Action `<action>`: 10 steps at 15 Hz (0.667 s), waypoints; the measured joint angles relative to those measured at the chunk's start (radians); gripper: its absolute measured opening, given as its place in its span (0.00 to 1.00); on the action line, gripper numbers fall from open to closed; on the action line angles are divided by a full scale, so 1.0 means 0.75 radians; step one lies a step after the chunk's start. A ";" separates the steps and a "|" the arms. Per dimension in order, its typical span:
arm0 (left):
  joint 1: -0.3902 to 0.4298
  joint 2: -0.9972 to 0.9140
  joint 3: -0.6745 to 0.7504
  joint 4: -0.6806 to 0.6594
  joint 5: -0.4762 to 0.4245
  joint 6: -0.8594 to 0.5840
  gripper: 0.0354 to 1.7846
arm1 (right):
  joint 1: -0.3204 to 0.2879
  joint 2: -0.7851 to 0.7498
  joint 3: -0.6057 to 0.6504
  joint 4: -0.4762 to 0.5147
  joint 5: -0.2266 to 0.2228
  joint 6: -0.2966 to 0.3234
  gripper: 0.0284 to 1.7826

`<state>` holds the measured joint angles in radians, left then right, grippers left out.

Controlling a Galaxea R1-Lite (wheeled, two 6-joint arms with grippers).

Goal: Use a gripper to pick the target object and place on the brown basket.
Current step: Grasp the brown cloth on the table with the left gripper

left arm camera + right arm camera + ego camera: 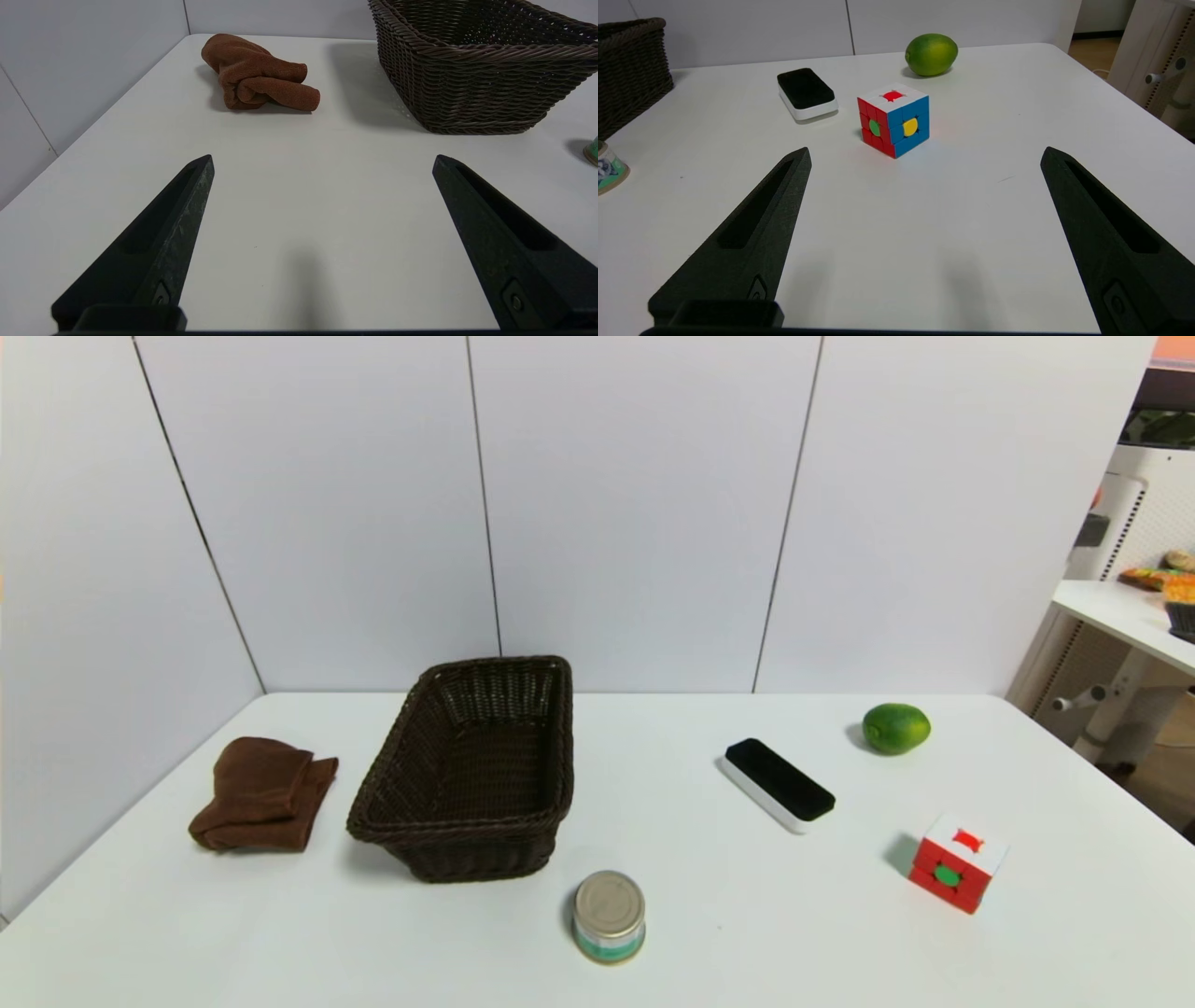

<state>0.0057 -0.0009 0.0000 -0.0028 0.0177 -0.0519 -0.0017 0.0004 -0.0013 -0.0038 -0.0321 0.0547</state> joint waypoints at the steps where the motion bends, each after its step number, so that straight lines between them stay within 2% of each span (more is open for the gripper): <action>1: 0.000 0.000 0.000 0.000 -0.001 -0.003 0.94 | 0.000 0.000 0.000 0.000 0.001 0.000 0.95; 6: 0.001 0.037 -0.049 0.001 0.006 -0.006 0.94 | 0.000 0.000 0.000 -0.001 0.001 0.001 0.95; 8: 0.020 0.177 -0.140 0.004 0.007 -0.007 0.94 | 0.000 0.000 0.000 0.000 0.001 0.001 0.95; 10: 0.073 0.433 -0.326 0.007 0.006 -0.004 0.94 | 0.000 0.000 0.000 0.000 0.000 0.001 0.95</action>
<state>0.0606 0.3236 -0.2443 0.0028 0.0221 -0.0551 -0.0017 0.0004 -0.0013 -0.0038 -0.0321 0.0551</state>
